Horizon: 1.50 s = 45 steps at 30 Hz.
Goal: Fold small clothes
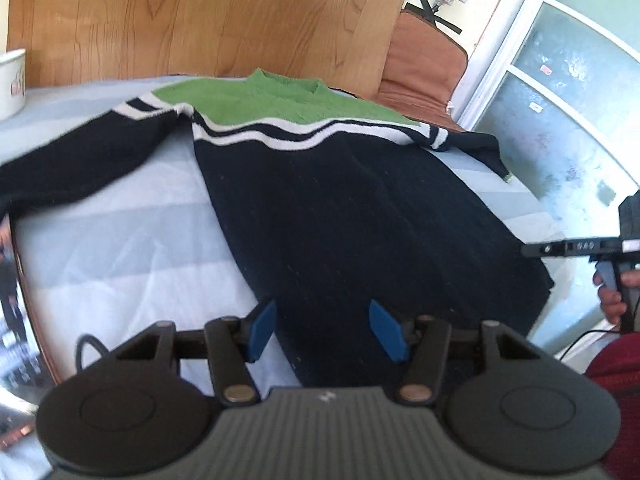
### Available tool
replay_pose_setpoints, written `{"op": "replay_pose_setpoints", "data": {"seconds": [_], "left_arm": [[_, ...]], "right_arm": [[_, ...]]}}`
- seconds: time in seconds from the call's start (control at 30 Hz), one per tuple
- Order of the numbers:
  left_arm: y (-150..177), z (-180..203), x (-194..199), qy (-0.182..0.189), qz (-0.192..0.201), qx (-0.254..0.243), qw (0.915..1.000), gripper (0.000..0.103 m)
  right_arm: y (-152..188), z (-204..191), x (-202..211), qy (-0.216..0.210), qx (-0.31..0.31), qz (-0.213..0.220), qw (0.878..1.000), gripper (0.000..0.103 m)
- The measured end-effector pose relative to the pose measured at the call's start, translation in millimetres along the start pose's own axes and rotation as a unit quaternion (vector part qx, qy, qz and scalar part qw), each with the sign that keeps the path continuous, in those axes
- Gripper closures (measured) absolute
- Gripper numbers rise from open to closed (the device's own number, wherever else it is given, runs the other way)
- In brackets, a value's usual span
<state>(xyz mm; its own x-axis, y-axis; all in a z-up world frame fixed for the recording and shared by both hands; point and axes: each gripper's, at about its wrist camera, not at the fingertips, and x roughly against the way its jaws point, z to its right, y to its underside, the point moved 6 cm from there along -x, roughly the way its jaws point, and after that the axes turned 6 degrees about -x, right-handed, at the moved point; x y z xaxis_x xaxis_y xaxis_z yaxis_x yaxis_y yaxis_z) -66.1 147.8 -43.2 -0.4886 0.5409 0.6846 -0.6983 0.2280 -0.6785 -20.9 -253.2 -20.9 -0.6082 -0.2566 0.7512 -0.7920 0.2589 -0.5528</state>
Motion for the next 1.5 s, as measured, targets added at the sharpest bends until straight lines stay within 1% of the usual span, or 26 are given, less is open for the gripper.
{"op": "replay_pose_setpoints", "data": {"seconds": [0.03,0.07,0.1,0.17,0.2,0.23,0.37,0.4,0.47,0.5,0.53,0.6,0.67,0.73,0.8,0.87,0.9,0.97,1.1,1.17,1.2,1.23,1.3,1.4,1.43,1.5], "left_arm": [[2,1,-1,0.000,0.001,0.001,1.0000,0.048],[4,2,-1,0.000,0.003,0.002,1.0000,0.048],[6,5,0,-0.001,0.007,0.003,1.0000,0.050],[10,9,0,-0.005,0.013,0.007,0.9999,0.061],[12,11,-1,-0.010,0.015,0.009,0.9998,0.071],[13,10,-1,-0.016,0.015,0.012,0.9997,0.074],[14,7,7,-0.029,0.032,0.026,0.9987,0.074],[13,7,10,-0.033,0.038,0.026,0.9984,0.071],[13,7,16,-0.043,0.048,0.022,0.9977,0.066],[14,6,20,-0.051,0.053,0.022,0.9970,0.060],[15,6,24,-0.057,0.057,0.025,0.9964,0.057],[16,2,35,-0.073,0.063,0.032,0.9948,0.055],[19,-1,46,-0.084,0.069,0.044,0.9931,0.054],[22,-1,56,-0.085,0.070,0.064,0.9918,0.052],[27,1,62,-0.090,0.067,0.079,0.9905,0.052],[33,4,75,-0.114,0.068,0.081,0.9879,0.052],[36,5,84,-0.132,0.070,0.078,0.9858,0.052],[42,8,112,-0.170,0.079,0.068,0.9799,0.052],[58,18,182,-0.262,0.109,0.064,0.9566,0.045],[64,23,201,-0.282,0.126,0.074,0.9483,0.043],[66,26,203,-0.279,0.133,0.082,0.9476,0.042],[68,29,198,-0.266,0.137,0.091,0.9498,0.041],[68,35,170,-0.223,0.126,0.104,0.9608,0.040],[67,40,112,-0.159,0.086,0.122,0.9760,0.039],[65,39,90,-0.141,0.067,0.134,0.9786,0.037],[64,32,60,-0.109,0.033,0.165,0.9797,0.035]], "right_arm": [[2,0,-2,0.002,-0.003,0.001,1.000,0.066],[4,-3,-2,0.005,0.004,0.001,1.000,0.085],[5,-6,-2,0.003,0.007,-0.004,1.000,0.091],[3,-11,3,0.003,0.016,0.001,1.000,0.092],[2,-13,7,0.002,0.022,0.003,1.000,0.092],[1,-12,14,-0.002,0.026,0.005,1.000,0.093],[17,-2,50,-0.035,0.016,-0.008,0.999,0.093],[26,0,56,-0.042,0.011,-0.016,0.999,0.093],[41,8,54,-0.026,0.004,-0.029,0.999,0.093],[44,15,51,-0.022,-0.003,-0.031,0.999,0.093],[44,20,48,-0.021,-0.014,-0.033,0.999,0.091],[31,35,45,-0.006,-0.040,-0.021,0.999,0.084],[17,39,51,-0.010,-0.044,0.012,0.999,0.068],[7,32,52,-0.031,-0.025,0.021,0.999,0.065],[0,18,48,-0.050,0.015,0.020,0.998,0.062],[-2,8,40,-0.060,0.050,0.016,0.997,0.055],[-3,2,36,-0.064,0.064,0.014,0.996,0.054],[-7,-5,24,-0.082,0.082,0.006,0.993,0.054],[-17,-19,8,-0.114,0.105,-0.004,0.988,0.054],[-18,-22,5,-0.129,0.109,-0.005,0.986,0.054],[-17,-23,5,-0.134,0.110,-0.006,0.985,0.054],[-16,-23,4,-0.139,0.112,-0.009,0.984,0.054],[-14,-20,4,-0.142,0.113,-0.015,0.983,0.054],[-7,-7,10,-0.143,0.107,-0.022,0.984,0.053],[-5,-1,13,-0.143,0.103,-0.022,0.984,0.053],[1,12,20,-0.142,0.093,-0.022,0.985,0.049]]}}
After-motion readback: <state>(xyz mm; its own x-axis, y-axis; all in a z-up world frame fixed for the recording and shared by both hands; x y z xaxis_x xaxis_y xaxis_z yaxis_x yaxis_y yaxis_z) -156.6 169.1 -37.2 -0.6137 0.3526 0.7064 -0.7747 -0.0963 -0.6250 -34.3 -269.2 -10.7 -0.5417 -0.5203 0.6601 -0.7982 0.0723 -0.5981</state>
